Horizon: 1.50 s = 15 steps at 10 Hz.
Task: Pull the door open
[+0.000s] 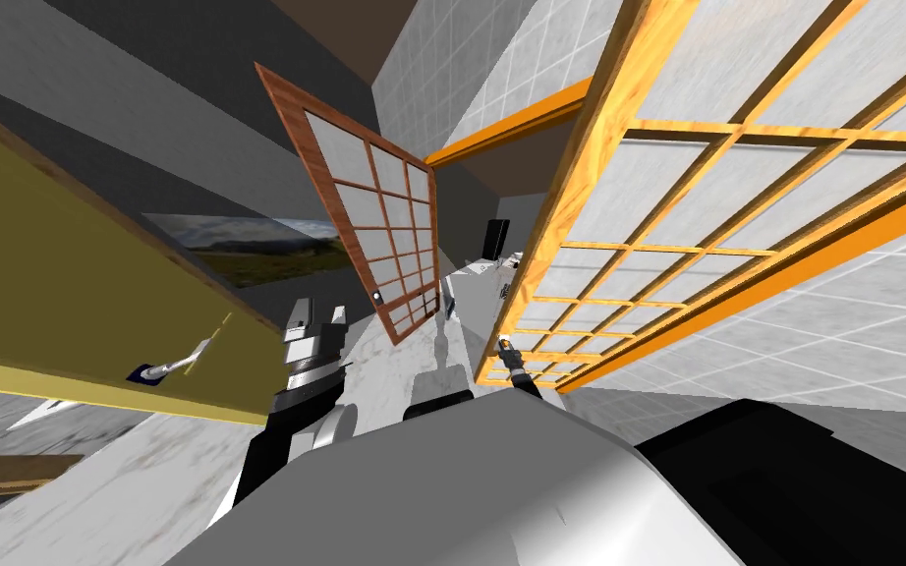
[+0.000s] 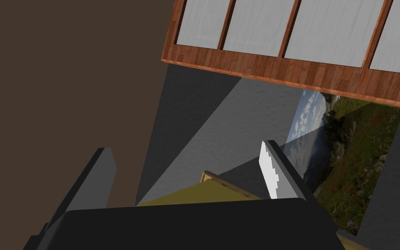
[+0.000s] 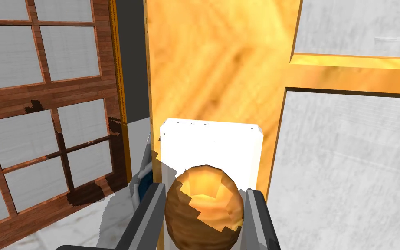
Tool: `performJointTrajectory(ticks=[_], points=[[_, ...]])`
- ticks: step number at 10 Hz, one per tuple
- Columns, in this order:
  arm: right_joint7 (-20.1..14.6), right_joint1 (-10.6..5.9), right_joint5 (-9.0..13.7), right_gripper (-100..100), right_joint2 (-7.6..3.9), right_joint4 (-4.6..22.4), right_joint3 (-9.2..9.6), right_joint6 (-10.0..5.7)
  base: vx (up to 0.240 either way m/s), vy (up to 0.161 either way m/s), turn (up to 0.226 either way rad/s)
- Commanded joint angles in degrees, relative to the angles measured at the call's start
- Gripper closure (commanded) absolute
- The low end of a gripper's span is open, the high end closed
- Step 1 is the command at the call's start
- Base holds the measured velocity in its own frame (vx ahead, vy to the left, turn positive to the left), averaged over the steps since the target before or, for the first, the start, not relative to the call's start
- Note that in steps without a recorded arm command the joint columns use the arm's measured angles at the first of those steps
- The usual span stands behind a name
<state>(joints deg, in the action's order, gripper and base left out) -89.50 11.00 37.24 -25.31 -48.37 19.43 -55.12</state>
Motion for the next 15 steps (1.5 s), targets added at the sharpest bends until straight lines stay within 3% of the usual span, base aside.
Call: performJointTrajectory(ticks=[1,4,5,12,14,15], points=[[-1.03,0.82,-0.51,100,-0.83,-0.36,1.18,-0.95,-0.202,-0.011,0.086],[-2.65,1.8,-1.32,100,-2.29,-0.8,3.03,-2.38,-0.21,-0.029,0.09],[-2.17,1.59,-1.13,100,-2.03,-0.83,2.59,-1.85,-0.094,0.008,0.01],[-6.09,3.9,-2.68,100,-5.13,0.34,6.54,-7.07,-0.2,-0.041,0.128],[-6.83,4.33,-2.98,100,-5.74,0.56,7.29,-8.1,-0.183,-0.032,0.091],[-6.53,4.11,-2.95,100,-5.45,0.65,7.14,-7.62,-0.083,-0.009,0.014]])
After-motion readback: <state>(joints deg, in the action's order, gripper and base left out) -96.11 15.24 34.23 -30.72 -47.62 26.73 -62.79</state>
